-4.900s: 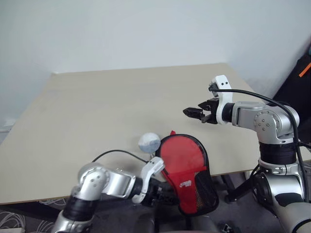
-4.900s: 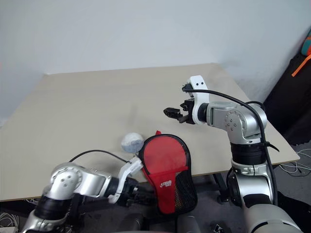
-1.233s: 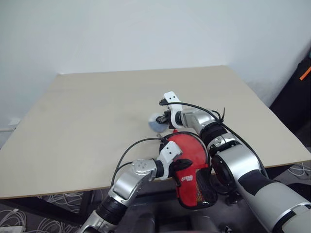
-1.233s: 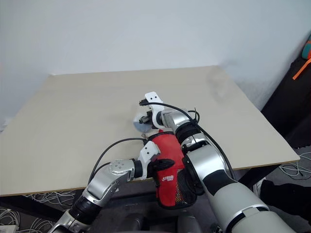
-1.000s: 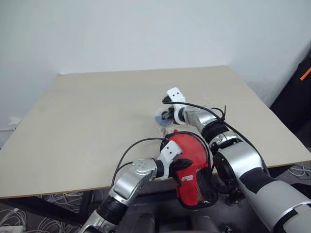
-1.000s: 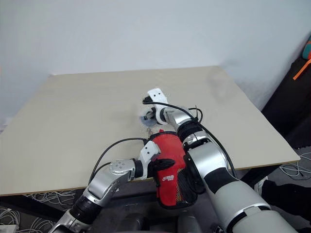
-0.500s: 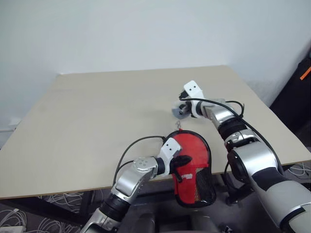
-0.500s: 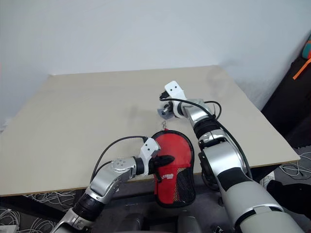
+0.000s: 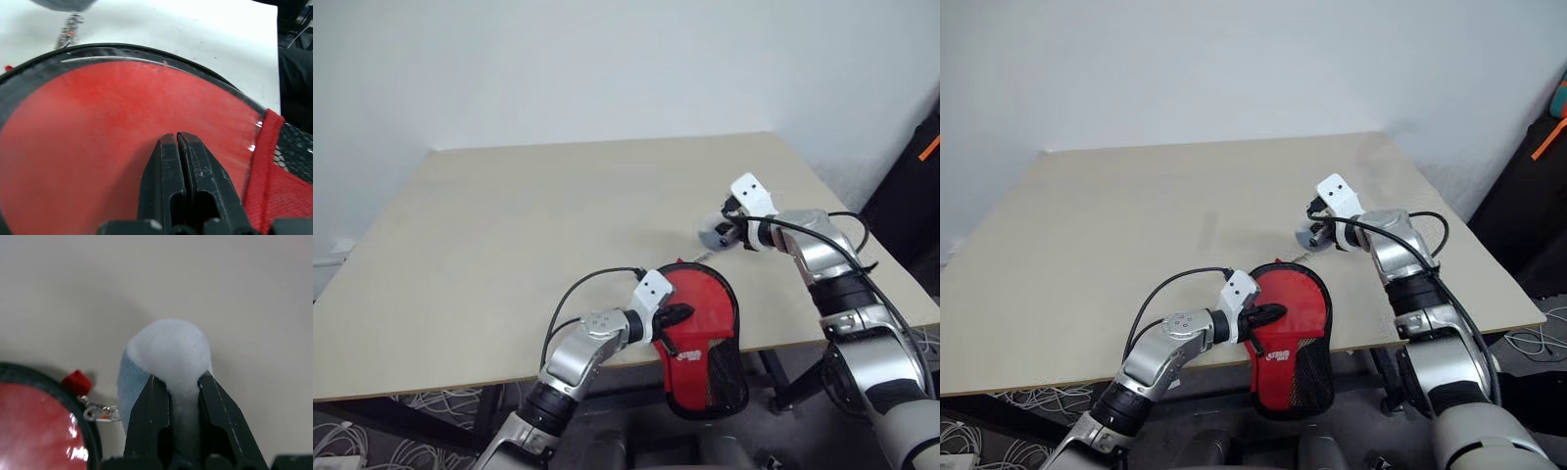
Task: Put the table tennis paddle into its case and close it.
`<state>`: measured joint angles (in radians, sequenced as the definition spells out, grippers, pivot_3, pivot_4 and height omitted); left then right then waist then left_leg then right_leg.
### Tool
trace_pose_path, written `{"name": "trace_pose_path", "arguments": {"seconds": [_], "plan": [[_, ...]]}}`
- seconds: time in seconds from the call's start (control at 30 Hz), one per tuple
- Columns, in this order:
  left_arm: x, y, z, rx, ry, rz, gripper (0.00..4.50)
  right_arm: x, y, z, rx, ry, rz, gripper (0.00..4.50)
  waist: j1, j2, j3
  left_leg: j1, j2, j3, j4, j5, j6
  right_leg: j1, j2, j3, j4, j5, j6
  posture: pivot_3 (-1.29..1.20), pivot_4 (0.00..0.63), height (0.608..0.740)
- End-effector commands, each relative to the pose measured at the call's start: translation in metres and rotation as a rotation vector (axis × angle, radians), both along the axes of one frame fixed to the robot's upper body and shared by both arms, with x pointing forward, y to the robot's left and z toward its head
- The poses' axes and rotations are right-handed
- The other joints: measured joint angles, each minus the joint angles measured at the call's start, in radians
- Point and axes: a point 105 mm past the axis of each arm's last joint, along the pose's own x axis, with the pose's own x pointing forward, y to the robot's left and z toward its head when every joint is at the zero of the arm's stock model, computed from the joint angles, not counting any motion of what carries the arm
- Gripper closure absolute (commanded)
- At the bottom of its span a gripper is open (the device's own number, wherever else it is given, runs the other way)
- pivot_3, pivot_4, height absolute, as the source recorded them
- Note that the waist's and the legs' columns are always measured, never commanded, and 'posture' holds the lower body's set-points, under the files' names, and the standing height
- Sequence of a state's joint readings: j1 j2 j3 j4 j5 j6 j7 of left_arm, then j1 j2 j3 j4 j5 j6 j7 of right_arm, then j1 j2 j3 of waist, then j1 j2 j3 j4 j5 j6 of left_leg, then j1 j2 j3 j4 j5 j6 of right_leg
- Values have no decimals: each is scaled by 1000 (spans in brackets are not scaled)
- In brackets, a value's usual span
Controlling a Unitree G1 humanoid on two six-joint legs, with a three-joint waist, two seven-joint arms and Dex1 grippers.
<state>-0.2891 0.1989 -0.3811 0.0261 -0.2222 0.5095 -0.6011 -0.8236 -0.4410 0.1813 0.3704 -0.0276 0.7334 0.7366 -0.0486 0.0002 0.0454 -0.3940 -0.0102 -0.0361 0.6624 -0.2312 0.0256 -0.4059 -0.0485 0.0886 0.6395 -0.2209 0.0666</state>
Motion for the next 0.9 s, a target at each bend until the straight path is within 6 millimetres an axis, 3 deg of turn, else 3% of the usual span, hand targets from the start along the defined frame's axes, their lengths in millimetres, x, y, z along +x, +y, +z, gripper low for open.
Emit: {"name": "trace_pose_path", "arguments": {"seconds": [0.03,0.3,0.47,0.9], "plan": [[2,10,-20,76,48,39,4500,-9,-14,17,-36,-48,7,4328,2,0,0,0,0,0,0,0,0,0,0,0,0,-1,-2,0,0,740],[3,8,-21,77,52,26,4500,-39,-55,0,-121,30,-19,4328,4,0,0,0,-1,0,0,0,0,1,-1,0,-1,-2,-2,0,0,740],[3,6,-22,77,54,17,4500,-58,-71,-1,-164,67,14,4328,5,-1,0,0,-1,0,1,0,0,1,-1,0,-1,-2,-1,0,0,740],[6,5,-22,81,54,2,4500,-118,-72,12,-141,205,286,4328,15,-3,1,0,-1,0,1,-1,0,1,-2,-1,-3,-3,-1,0,0,740]]}}
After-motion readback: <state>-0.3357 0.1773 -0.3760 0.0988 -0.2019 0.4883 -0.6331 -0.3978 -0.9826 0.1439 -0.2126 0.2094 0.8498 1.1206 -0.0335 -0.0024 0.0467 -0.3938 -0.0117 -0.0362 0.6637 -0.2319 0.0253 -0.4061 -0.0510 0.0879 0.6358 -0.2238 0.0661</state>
